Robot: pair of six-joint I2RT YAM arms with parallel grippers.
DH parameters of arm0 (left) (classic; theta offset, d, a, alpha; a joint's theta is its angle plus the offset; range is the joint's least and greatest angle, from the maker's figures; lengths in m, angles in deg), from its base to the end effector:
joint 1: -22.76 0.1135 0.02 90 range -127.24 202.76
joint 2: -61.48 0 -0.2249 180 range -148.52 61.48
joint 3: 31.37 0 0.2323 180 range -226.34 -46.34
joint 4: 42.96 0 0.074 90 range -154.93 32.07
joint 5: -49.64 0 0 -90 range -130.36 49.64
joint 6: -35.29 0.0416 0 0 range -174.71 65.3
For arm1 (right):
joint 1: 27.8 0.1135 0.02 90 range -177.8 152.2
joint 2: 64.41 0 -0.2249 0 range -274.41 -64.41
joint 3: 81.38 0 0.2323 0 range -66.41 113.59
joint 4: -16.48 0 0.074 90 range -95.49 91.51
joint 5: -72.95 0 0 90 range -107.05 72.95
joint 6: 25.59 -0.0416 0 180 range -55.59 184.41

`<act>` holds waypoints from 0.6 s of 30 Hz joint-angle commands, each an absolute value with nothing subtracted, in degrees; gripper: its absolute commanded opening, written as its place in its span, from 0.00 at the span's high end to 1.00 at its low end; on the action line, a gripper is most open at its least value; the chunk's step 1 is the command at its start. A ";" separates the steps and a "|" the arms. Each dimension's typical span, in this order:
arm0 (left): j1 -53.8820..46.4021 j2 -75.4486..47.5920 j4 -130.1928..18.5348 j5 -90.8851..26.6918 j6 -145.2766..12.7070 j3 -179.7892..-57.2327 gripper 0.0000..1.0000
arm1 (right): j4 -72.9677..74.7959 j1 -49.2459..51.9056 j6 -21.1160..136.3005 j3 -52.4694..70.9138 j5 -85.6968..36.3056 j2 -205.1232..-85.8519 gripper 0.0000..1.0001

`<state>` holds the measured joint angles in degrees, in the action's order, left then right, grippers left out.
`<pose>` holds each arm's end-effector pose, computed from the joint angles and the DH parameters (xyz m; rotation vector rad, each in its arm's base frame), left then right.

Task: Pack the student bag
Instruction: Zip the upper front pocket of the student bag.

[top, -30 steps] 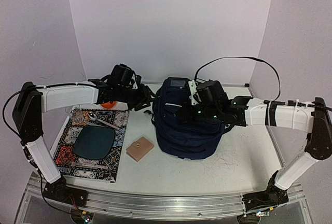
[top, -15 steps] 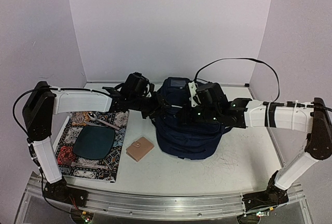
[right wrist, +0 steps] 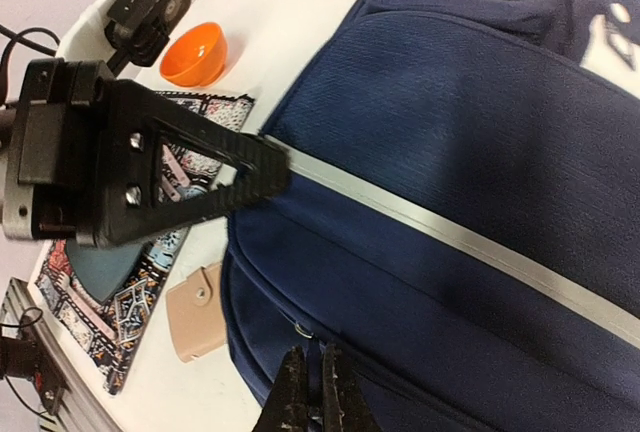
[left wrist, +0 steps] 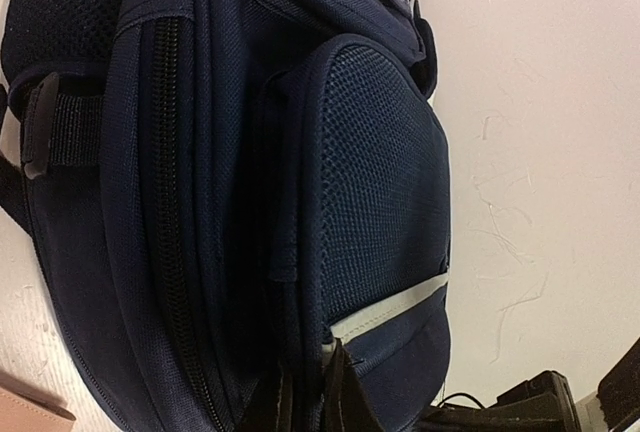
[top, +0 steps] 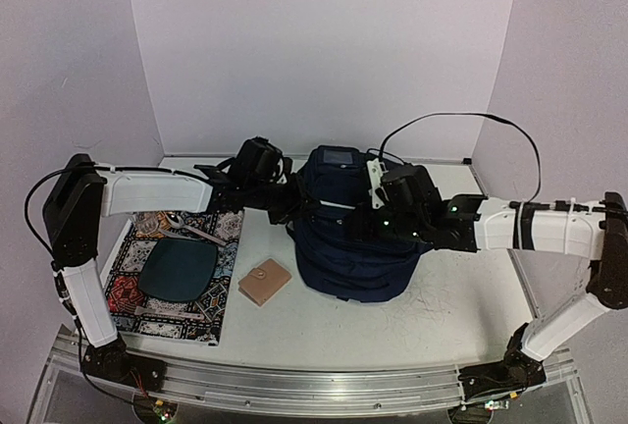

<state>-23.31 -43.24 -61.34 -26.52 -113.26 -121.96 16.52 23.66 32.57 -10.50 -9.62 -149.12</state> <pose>0.2696 -0.2942 0.2128 -0.1030 2.4254 -1.2311 0.2140 0.2601 0.2544 -0.2289 1.8926 0.8999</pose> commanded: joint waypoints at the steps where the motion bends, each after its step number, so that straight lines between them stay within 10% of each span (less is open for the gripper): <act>1: -18.99 -39.08 -61.94 -28.58 -110.43 -120.39 1.00 | 13.62 22.71 34.27 -15.43 -1.37 -141.73 1.00; 18: -7.70 -43.93 -77.23 -19.41 -93.63 -130.41 1.00 | 12.30 9.24 40.16 -32.29 1.01 -126.63 1.00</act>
